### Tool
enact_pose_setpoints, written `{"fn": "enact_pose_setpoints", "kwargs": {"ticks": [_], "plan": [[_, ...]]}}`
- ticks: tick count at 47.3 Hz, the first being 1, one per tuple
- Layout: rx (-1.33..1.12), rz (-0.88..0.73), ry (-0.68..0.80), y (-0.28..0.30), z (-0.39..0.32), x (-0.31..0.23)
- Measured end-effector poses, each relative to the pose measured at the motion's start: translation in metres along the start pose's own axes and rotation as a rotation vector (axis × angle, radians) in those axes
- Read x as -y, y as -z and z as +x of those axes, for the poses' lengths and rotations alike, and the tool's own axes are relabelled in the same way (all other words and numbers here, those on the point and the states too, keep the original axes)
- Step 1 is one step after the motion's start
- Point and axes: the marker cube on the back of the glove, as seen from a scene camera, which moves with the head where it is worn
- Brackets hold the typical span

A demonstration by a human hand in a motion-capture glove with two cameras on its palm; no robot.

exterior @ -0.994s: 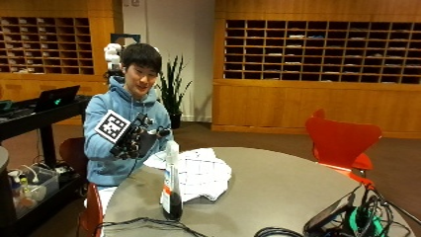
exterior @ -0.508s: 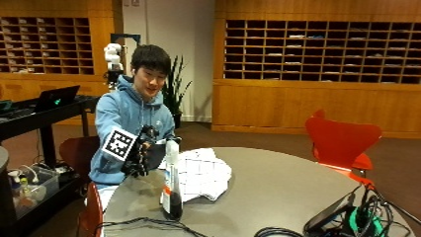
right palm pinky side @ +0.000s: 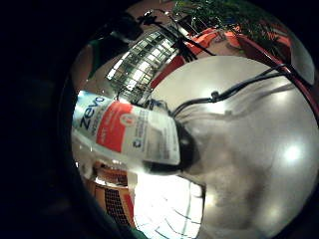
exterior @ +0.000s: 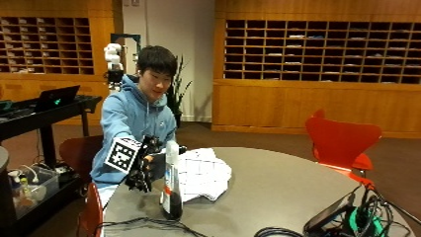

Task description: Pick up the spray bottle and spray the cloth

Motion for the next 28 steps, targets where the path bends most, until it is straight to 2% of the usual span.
{"fn": "enact_pose_setpoints", "kwargs": {"ticks": [9,18,23,28], "plan": [[0.033,-0.009,-0.038,-0.015,0.005,0.011],[0.113,0.056,-0.151,-0.019,0.002,0.018],[0.138,0.083,-0.161,-0.020,-0.003,0.023],[0.121,0.044,-0.157,-0.023,-0.006,0.027]]}}
